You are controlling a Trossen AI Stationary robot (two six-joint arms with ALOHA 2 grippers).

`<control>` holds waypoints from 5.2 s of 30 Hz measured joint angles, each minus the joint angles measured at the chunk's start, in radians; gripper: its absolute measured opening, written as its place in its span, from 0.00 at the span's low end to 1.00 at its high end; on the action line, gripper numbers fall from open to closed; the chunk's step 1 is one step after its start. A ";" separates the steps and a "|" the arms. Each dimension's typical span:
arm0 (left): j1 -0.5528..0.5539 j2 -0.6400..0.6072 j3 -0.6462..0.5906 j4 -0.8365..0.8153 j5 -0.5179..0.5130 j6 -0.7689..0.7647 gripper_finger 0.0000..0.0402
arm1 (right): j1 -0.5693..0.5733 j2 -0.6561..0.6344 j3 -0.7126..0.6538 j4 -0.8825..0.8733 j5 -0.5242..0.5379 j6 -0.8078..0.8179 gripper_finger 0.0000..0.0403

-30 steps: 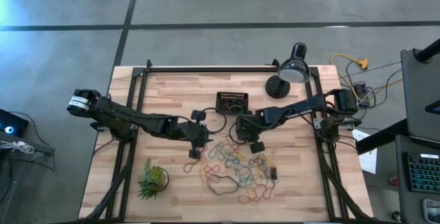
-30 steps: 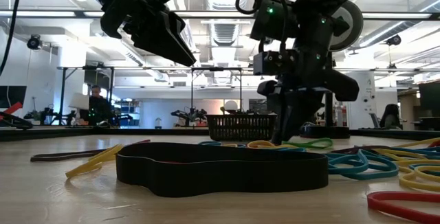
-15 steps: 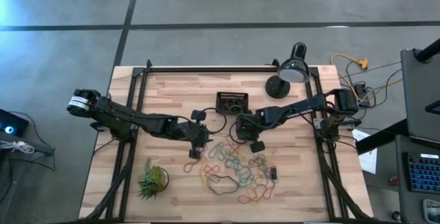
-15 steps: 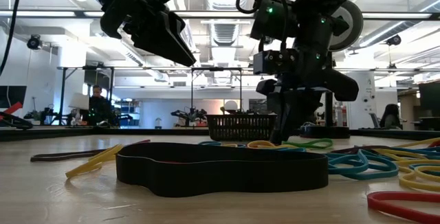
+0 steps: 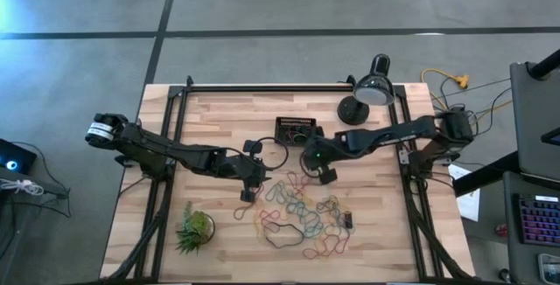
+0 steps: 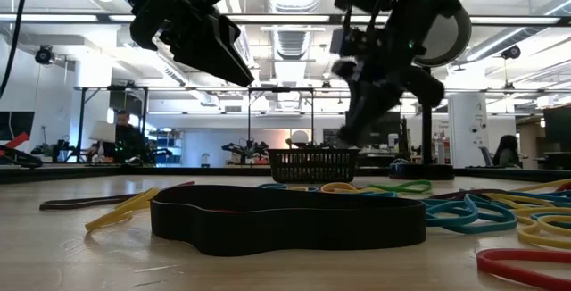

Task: Pick and place rubber bands into bin
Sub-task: Put the black rubber band into the basket

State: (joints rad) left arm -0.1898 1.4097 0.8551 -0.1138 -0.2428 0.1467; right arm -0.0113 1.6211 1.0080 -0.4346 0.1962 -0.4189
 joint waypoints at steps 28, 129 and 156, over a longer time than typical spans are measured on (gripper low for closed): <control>0.000 0.000 0.000 0.001 0.000 -0.001 0.23 | -0.390 0.059 0.000 0.236 -0.336 0.137 0.08; -0.001 0.164 -0.094 -0.062 0.105 -0.081 0.00 | 0.195 -0.249 -0.080 -0.031 -0.272 0.289 0.17; 0.000 0.164 -0.105 -0.049 0.025 -0.027 0.00 | 0.195 -0.249 -0.090 -0.022 -0.272 0.296 0.17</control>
State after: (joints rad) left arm -0.1902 1.5742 0.7506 -0.1630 -0.2177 0.1197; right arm 0.1833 1.3720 0.9181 -0.4570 -0.0761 -0.1224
